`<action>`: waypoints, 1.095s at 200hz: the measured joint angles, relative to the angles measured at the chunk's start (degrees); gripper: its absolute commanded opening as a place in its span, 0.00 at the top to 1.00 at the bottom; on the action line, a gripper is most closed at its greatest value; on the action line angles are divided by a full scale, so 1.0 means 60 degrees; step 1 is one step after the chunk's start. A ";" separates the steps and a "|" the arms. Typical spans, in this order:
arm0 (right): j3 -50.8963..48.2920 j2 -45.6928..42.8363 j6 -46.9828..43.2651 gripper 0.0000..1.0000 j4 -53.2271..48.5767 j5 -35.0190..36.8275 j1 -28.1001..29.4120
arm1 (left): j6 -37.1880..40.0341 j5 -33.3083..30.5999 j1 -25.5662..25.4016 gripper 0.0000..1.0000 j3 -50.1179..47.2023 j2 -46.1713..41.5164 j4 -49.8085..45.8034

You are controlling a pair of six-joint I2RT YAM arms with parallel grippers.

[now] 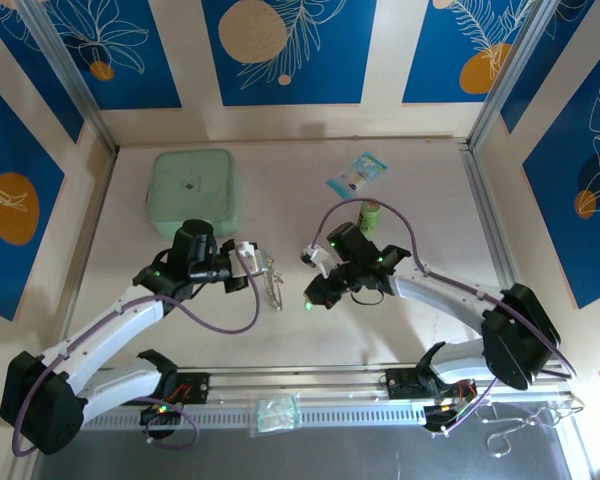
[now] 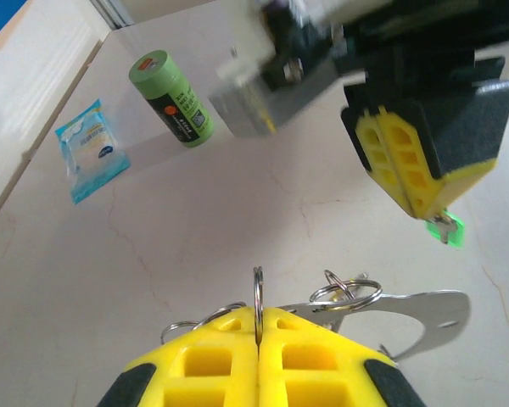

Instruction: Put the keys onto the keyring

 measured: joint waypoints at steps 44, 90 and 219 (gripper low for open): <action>0.0138 0.1096 0.0015 1.00 -0.0259 -0.0568 -0.0299 | -0.0448 0.0029 0.0000 1.00 -0.0018 -0.0004 0.0033; 0.0656 0.1996 0.0208 1.00 -0.0401 -0.0499 -0.0568 | -0.1093 0.0015 0.0000 1.00 -0.0018 -0.0138 -0.0295; 0.1665 0.3829 0.0831 0.99 -0.0466 0.0721 -0.0568 | -0.1621 0.0164 0.0000 1.00 -0.0586 -0.0452 0.0375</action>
